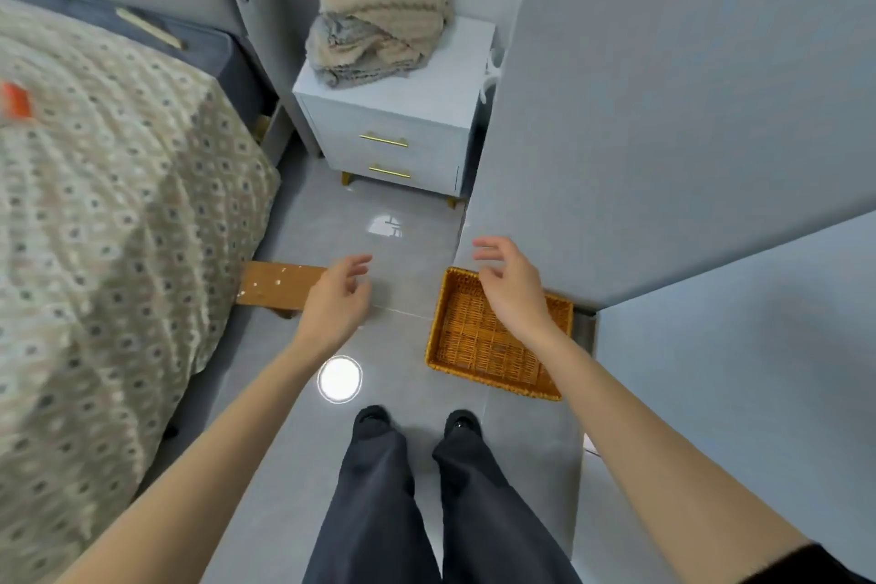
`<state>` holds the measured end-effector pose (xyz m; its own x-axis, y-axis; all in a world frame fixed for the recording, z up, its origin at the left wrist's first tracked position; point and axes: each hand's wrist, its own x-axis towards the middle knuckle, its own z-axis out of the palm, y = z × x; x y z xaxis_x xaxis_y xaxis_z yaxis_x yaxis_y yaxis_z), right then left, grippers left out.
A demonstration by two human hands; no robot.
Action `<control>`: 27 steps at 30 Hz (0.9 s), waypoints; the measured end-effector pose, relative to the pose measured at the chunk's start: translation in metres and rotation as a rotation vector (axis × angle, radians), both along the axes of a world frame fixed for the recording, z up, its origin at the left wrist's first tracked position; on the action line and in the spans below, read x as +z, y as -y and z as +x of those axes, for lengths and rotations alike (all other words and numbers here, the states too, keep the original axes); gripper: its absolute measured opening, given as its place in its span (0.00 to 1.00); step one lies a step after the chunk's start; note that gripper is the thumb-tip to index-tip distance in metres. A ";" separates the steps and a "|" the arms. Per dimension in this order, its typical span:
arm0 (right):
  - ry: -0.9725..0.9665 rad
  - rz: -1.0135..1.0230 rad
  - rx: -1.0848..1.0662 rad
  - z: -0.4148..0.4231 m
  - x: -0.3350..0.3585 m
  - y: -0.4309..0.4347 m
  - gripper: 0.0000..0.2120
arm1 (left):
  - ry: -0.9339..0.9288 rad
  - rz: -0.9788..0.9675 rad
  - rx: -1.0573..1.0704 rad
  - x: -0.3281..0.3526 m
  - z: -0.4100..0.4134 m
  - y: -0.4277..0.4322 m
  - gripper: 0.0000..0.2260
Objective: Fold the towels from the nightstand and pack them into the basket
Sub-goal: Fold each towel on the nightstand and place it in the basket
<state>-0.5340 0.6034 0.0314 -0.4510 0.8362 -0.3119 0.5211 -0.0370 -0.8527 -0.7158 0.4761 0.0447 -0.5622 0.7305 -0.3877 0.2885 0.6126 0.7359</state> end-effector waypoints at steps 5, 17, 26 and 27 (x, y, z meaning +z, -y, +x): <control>-0.059 0.043 0.064 -0.046 0.042 0.004 0.15 | -0.019 0.088 0.025 0.044 -0.035 0.004 0.18; -0.004 0.184 0.044 -0.196 0.113 -0.002 0.15 | -0.019 0.225 -0.157 0.106 -0.199 -0.034 0.18; -0.035 0.260 -0.140 -0.239 0.168 -0.034 0.15 | 0.021 0.262 -0.248 0.140 -0.243 -0.100 0.20; -0.028 0.271 -0.144 -0.243 0.173 -0.042 0.15 | 0.018 0.271 -0.254 0.144 -0.244 -0.111 0.20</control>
